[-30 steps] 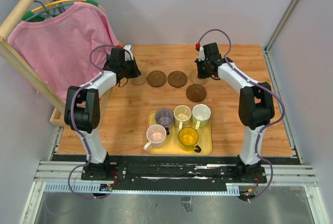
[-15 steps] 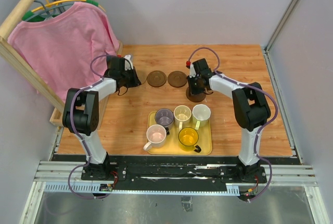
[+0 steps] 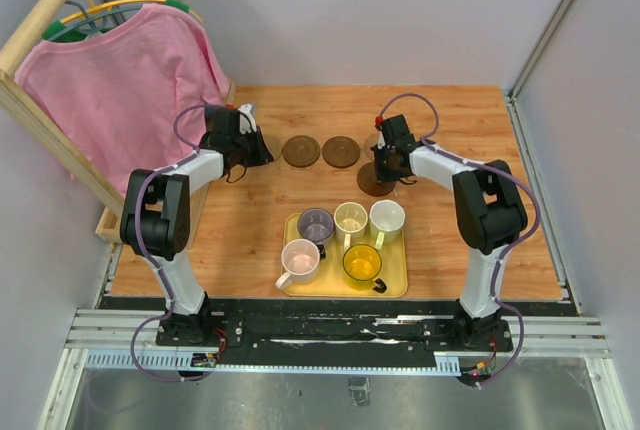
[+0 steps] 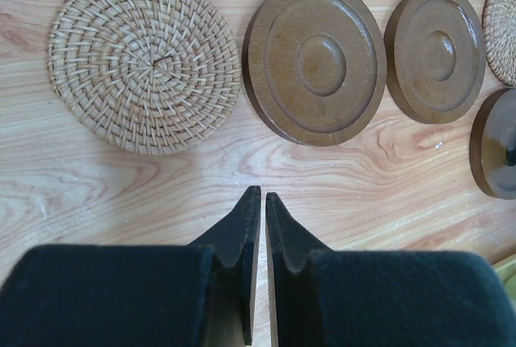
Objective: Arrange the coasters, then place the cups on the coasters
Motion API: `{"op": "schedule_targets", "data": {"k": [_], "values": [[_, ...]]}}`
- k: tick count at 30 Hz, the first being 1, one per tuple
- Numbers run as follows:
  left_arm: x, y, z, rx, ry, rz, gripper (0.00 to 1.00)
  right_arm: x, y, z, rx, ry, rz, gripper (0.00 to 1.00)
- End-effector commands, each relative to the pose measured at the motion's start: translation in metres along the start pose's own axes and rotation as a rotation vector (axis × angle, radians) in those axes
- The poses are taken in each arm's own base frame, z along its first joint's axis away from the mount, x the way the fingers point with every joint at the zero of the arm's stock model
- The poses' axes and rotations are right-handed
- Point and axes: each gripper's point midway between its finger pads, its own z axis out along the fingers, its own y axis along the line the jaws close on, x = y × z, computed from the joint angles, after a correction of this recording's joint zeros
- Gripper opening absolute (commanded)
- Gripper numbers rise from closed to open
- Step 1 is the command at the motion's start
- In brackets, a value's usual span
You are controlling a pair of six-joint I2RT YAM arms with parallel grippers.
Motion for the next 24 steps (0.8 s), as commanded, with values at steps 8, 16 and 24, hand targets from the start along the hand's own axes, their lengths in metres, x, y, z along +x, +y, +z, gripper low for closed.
{"op": "schedule_targets", "data": {"k": [8,16,24], "values": [[0.001,0.001,-0.001,0.01,-0.006,0.009,0.12,0.03,-0.082,-0.015,0.188,0.097,0.167,0.02],[-0.002,-0.001,-0.003,0.015,-0.008,0.01,0.12,0.0,-0.097,-0.029,0.249,0.053,0.13,0.03],[0.001,0.001,-0.003,0.011,-0.002,0.009,0.12,-0.007,-0.143,-0.014,0.333,0.116,0.168,0.02]]}}
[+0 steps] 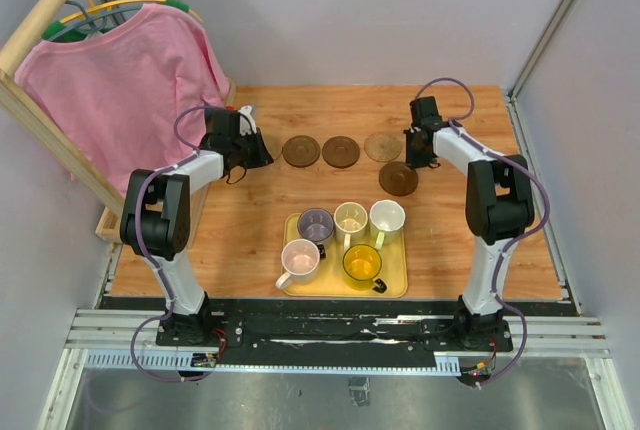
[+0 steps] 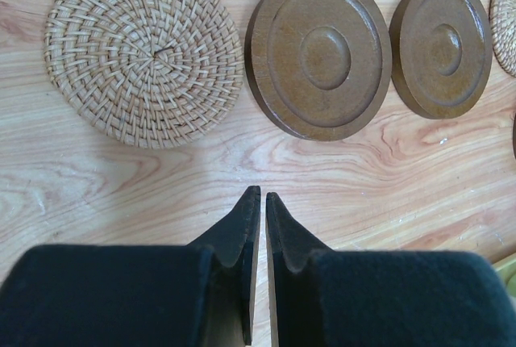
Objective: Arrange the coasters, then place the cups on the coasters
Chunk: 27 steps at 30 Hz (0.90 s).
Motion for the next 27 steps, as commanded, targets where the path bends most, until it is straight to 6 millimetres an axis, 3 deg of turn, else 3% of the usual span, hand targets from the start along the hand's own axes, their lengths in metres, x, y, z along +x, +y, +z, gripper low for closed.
{"op": "schedule_targets", "data": {"k": [1,4,7,14,16,20,27], "values": [[-0.004,-0.001,-0.002,0.013,-0.011,0.013,0.12,0.004,-0.042,0.019,0.111,0.086,0.013,0.02],[-0.002,0.002,0.0,0.005,-0.006,0.011,0.12,0.0,-0.053,0.029,0.124,0.105,0.022,0.02],[-0.001,0.003,0.002,0.003,-0.002,0.011,0.12,-0.011,-0.055,0.026,0.125,0.082,0.022,0.02],[-0.006,0.0,0.0,0.012,-0.009,0.018,0.12,-0.042,-0.046,-0.01,0.077,-0.078,-0.002,0.03],[-0.007,-0.001,-0.001,0.014,-0.015,0.018,0.12,-0.048,-0.039,-0.028,0.052,-0.124,-0.021,0.04],[-0.008,-0.003,-0.004,0.018,-0.026,0.013,0.12,-0.037,-0.016,-0.039,-0.002,-0.127,-0.085,0.04],[-0.006,-0.004,-0.007,0.024,-0.033,0.001,0.13,-0.003,0.025,-0.022,-0.091,-0.051,-0.161,0.03]]}}
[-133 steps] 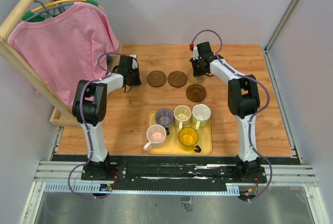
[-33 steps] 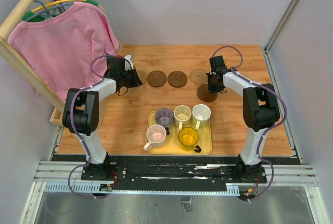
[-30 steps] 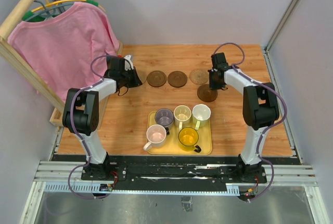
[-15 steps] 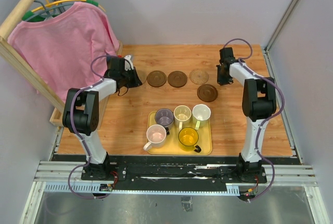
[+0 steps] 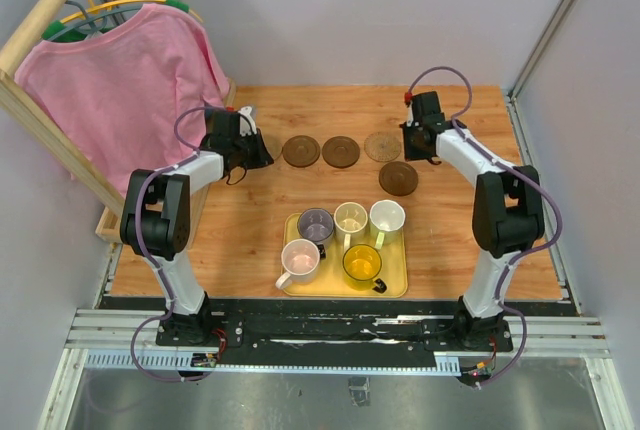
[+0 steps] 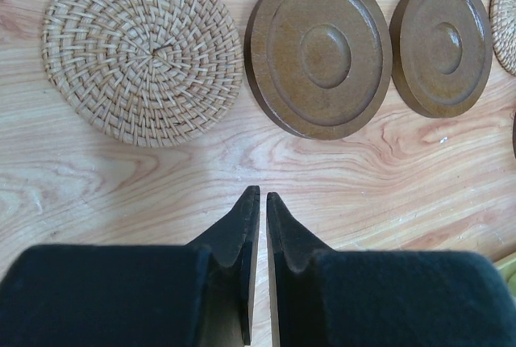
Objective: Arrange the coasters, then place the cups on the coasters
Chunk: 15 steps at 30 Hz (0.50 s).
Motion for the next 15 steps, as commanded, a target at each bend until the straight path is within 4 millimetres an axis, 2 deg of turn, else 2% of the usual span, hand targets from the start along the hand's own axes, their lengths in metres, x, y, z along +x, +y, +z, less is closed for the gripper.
{"op": "schedule_targets", "data": {"k": [1,9,15], "values": [[-0.006,-0.004,-0.008,0.02,-0.034,0.003,0.13,0.035,0.029,0.016,-0.069,0.089,-0.063,0.03],[-0.001,0.0,-0.007,0.008,-0.027,0.003,0.15,0.051,0.055,0.031,-0.132,0.139,-0.073,0.03],[-0.002,0.0,-0.006,0.008,-0.025,0.004,0.16,0.072,0.049,0.047,-0.072,0.209,0.002,0.02]]}}
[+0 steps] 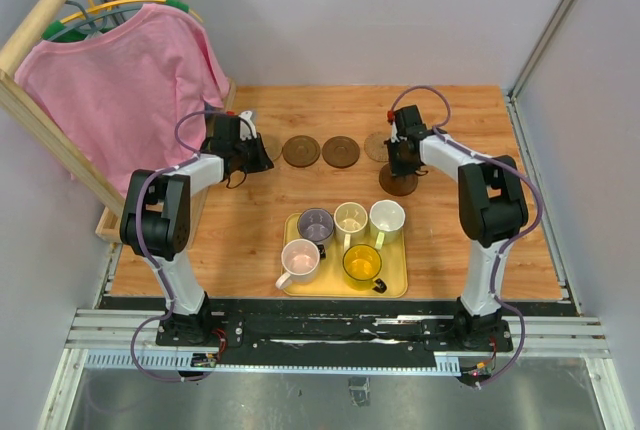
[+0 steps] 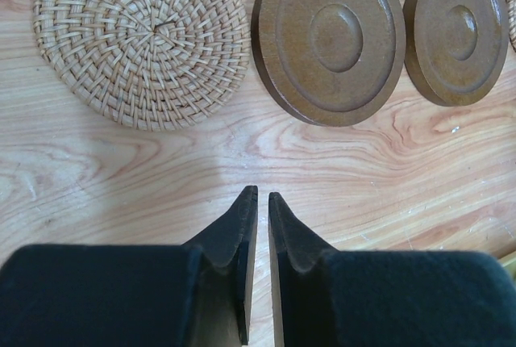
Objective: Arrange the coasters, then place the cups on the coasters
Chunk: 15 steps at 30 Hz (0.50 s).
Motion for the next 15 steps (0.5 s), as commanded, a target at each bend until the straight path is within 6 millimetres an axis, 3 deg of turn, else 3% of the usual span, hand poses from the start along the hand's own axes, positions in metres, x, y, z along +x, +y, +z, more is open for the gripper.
{"op": "schedule_targets", "data": {"k": [1,9,15], "values": [[-0.014,-0.004,-0.007,0.011,-0.044,0.013,0.16,0.015,-0.004,0.014,0.054,0.061,0.072,0.02],[-0.012,0.0,-0.006,-0.003,-0.034,0.016,0.16,0.022,-0.058,0.017,0.255,0.118,0.15,0.01],[-0.01,0.0,-0.002,0.002,-0.026,0.008,0.16,0.009,-0.098,0.023,0.312,0.116,0.206,0.01]]}}
